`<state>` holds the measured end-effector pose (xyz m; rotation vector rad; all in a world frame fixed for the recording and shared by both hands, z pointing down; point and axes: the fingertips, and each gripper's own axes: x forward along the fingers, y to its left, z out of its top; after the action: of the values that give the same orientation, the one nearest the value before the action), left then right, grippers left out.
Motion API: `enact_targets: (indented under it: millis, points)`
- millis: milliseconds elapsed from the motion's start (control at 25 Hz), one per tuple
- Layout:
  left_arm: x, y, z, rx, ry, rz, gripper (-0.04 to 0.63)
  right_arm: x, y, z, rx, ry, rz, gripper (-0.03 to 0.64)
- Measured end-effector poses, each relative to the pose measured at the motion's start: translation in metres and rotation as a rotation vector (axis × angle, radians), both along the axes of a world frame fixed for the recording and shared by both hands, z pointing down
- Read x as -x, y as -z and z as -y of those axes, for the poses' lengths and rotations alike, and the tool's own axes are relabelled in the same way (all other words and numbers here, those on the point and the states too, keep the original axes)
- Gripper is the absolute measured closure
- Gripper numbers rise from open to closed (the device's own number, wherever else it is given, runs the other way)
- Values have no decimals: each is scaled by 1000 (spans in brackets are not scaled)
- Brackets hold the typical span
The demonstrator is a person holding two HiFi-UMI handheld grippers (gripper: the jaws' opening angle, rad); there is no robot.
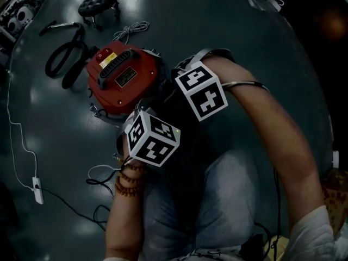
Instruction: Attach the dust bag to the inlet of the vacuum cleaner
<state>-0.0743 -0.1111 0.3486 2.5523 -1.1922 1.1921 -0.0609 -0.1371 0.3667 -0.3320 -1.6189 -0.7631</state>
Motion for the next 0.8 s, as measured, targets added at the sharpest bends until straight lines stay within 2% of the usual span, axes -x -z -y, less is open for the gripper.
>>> enact_targets:
  millis: [80, 240, 320, 400, 600, 680, 800]
  points:
    - [-1, 2, 0, -14, -4, 21, 565, -1, 2, -1, 9, -5, 25, 560]
    - [-7, 7, 7, -72, -36, 144, 561, -8, 2, 4, 91, -121, 175, 560]
    - [-9, 8, 8, -96, -39, 171, 560, -9, 2, 5, 108, -159, 227, 560]
    - [-7, 8, 7, -101, -26, 152, 560, -8, 3, 5, 86, -145, 222, 558]
    - [-2, 4, 4, -68, 10, 73, 561, -3, 1, 4, -28, -27, 98, 555]
    - [-2, 3, 5, -65, 13, 50, 561, -3, -1, 4, -18, -47, 112, 554]
    - [-3, 0, 5, -84, -3, 54, 552, -4, -2, 5, 36, -147, 197, 552]
